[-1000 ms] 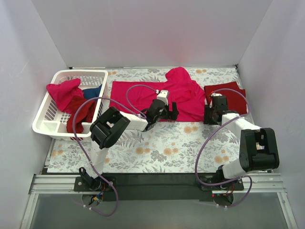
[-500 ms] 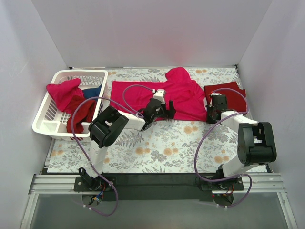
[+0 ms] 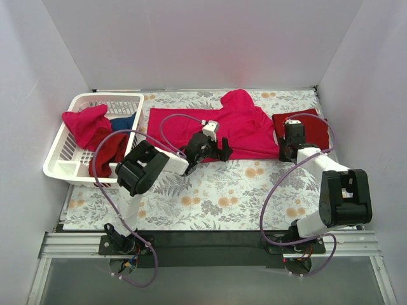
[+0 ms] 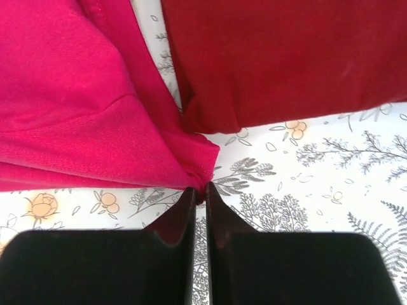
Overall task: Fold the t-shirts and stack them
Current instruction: Fold the tshirt
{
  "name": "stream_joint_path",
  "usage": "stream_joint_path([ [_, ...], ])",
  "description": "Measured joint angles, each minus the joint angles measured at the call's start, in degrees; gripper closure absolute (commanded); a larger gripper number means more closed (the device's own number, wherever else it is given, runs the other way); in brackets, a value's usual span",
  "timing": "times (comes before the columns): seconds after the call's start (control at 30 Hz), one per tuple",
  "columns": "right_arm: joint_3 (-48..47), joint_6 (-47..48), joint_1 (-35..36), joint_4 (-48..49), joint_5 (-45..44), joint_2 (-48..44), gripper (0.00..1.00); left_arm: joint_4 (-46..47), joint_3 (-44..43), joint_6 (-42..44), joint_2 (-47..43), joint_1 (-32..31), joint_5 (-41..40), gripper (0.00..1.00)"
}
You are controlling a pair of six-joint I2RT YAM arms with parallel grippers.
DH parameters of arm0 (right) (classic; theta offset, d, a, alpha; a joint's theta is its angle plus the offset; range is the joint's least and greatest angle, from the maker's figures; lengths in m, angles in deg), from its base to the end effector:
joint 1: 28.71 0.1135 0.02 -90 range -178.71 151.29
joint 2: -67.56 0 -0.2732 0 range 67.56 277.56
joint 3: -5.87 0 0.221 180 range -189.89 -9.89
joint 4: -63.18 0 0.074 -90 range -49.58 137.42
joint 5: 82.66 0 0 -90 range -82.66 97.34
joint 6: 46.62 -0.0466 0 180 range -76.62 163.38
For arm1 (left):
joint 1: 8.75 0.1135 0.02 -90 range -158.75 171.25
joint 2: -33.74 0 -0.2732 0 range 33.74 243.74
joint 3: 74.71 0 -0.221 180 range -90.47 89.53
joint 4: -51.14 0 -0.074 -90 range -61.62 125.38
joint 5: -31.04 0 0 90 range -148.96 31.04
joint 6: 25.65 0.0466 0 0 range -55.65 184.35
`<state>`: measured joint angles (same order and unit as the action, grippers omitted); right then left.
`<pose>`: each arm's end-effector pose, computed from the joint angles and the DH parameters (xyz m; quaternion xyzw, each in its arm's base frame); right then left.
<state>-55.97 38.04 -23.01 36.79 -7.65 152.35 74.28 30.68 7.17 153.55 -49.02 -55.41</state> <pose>0.2761 0.0154 0.2091 0.0424 0.9298 -0.0886 0.3546 0.3211 -0.2758 0.1485 -0.1048 0.8225 -0.4367 0.3491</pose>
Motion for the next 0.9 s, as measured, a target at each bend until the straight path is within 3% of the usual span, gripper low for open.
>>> stream_joint_path([
  [0.13,-0.46,-0.09,0.00,-1.64,-1.95,0.00,0.80,0.57,1.25,0.42,-0.74,-0.02,2.03,0.18],
  [0.3,-1.53,0.33,-0.20,-4.39,-4.63,0.00,0.68,-0.22,3.82,0.39,-3.45,-0.20,2.95,0.17],
  [0.5,-3.85,0.85,0.55,-6.01,-3.67,-1.33,0.64,-1.57,7.26,0.13,-10.73,-0.87,2.99,0.14],
  [0.63,-6.73,0.92,2.21,-4.81,2.19,-1.36,0.64,-1.38,9.70,-0.04,-17.57,-1.29,0.63,0.14],
  [0.9,-13.64,0.87,5.38,0.24,13.94,7.93,0.64,-3.48,14.97,0.72,-20.59,-1.31,-9.40,0.14],
])
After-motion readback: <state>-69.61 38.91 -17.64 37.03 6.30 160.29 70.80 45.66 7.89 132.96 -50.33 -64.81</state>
